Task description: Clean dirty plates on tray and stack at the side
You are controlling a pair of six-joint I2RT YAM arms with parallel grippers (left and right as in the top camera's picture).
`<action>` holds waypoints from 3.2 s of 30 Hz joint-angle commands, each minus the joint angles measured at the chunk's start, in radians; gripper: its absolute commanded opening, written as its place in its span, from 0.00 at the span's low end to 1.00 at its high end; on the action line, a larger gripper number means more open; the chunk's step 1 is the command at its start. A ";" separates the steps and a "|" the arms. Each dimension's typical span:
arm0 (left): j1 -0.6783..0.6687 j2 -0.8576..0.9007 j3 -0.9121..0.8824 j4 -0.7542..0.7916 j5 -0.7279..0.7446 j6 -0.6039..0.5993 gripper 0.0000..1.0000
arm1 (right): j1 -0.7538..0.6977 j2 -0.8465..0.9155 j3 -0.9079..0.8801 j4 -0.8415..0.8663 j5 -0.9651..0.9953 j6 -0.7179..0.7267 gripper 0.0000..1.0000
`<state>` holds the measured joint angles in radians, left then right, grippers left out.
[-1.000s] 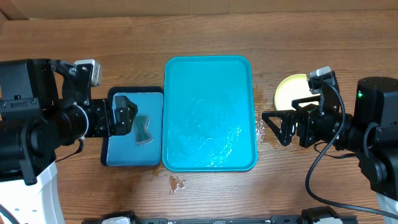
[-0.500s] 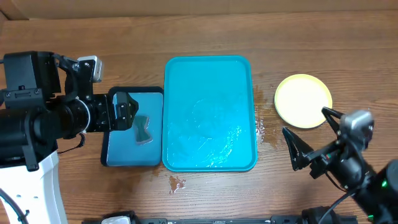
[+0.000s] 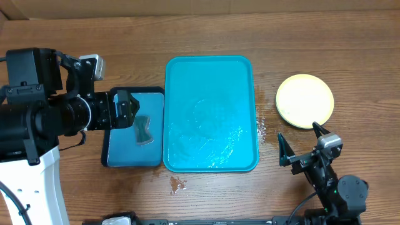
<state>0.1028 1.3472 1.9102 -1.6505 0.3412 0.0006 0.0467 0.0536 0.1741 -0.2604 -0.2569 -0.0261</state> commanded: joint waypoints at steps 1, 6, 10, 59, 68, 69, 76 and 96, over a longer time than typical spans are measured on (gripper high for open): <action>0.002 0.007 0.007 0.002 0.014 0.019 1.00 | -0.010 -0.050 -0.065 0.072 0.010 0.003 1.00; 0.002 0.007 0.007 0.002 0.014 0.019 1.00 | -0.010 -0.051 -0.172 0.228 0.012 0.002 1.00; 0.002 0.007 0.007 0.002 0.014 0.019 1.00 | -0.008 -0.051 -0.167 0.211 0.028 0.003 1.00; -0.153 -0.866 -1.214 1.358 0.060 0.258 1.00 | -0.008 -0.051 -0.166 0.203 0.029 0.003 0.99; -0.153 -1.248 -1.658 1.548 0.039 0.228 1.00 | -0.008 -0.051 -0.166 0.203 0.029 0.003 1.00; -0.151 -1.281 -1.685 1.554 0.024 0.204 1.00 | -0.008 -0.051 -0.166 0.203 0.029 0.003 1.00; -0.142 -1.345 -1.877 1.681 -0.151 -0.020 1.00 | -0.008 -0.051 -0.166 0.203 0.029 0.003 1.00; -0.142 -1.342 -1.905 1.587 -0.192 -0.038 1.00 | -0.008 -0.051 -0.166 0.203 0.029 0.003 1.00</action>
<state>-0.0448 0.0132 0.0082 -0.0601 0.1665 -0.0242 0.0406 0.0109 0.0181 -0.0631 -0.2359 -0.0265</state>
